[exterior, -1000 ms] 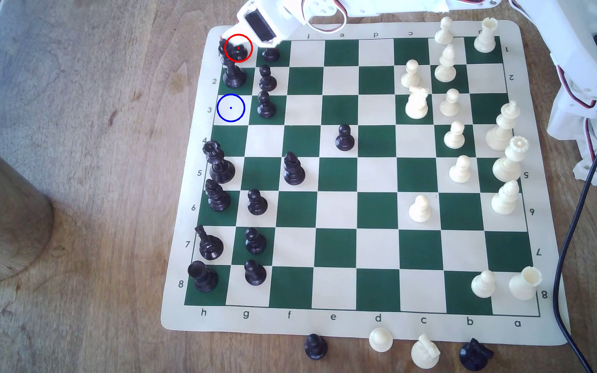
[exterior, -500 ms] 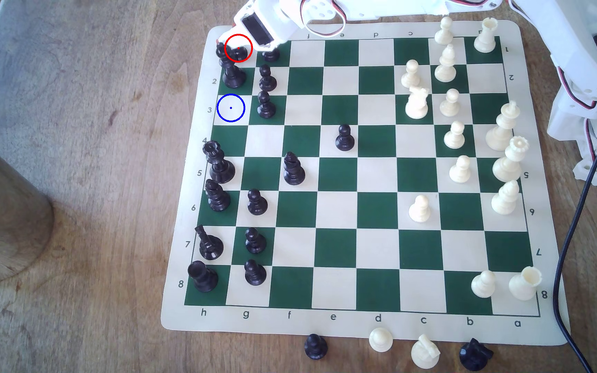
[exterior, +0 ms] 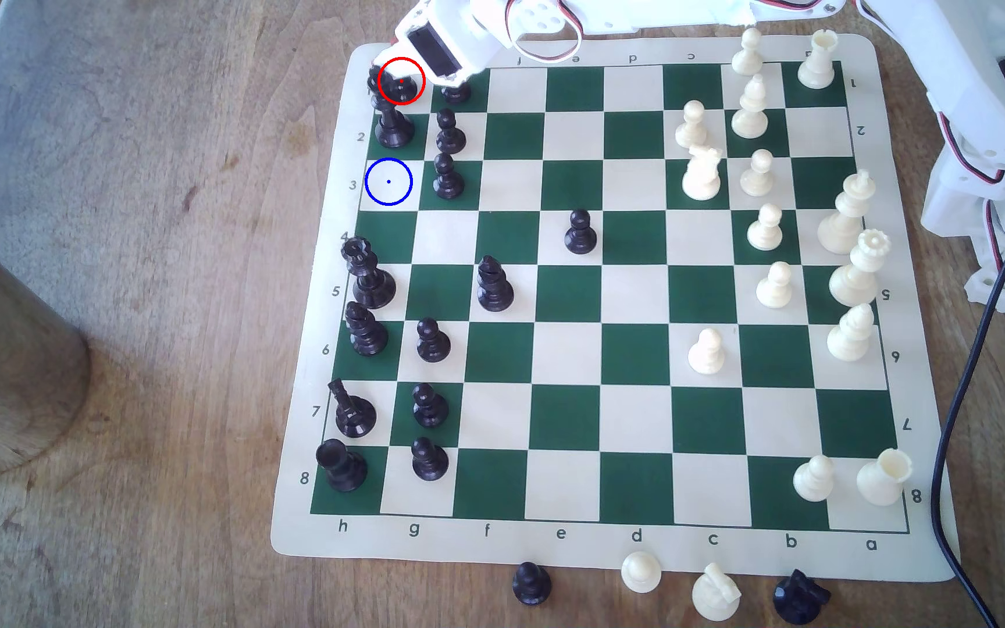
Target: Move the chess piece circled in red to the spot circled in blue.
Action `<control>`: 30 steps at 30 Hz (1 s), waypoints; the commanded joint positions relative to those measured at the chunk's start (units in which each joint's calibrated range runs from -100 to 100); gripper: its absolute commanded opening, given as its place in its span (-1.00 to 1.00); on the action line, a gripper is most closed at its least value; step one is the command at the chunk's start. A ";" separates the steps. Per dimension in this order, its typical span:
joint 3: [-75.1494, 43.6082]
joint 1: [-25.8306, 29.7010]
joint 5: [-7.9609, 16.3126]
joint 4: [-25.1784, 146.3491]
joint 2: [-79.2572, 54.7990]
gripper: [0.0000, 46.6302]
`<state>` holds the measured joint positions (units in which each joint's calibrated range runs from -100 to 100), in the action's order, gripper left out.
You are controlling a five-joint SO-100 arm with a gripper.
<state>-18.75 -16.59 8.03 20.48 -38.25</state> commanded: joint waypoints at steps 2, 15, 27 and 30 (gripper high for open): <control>-5.00 -0.03 0.29 -1.40 2.43 -0.99; -3.73 -2.45 -1.90 0.16 16.01 -0.99; 22.29 2.32 -1.95 -2.79 40.03 -0.99; 27.28 4.82 -2.20 -2.95 44.19 -0.99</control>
<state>5.02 -14.97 6.28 18.73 -6.58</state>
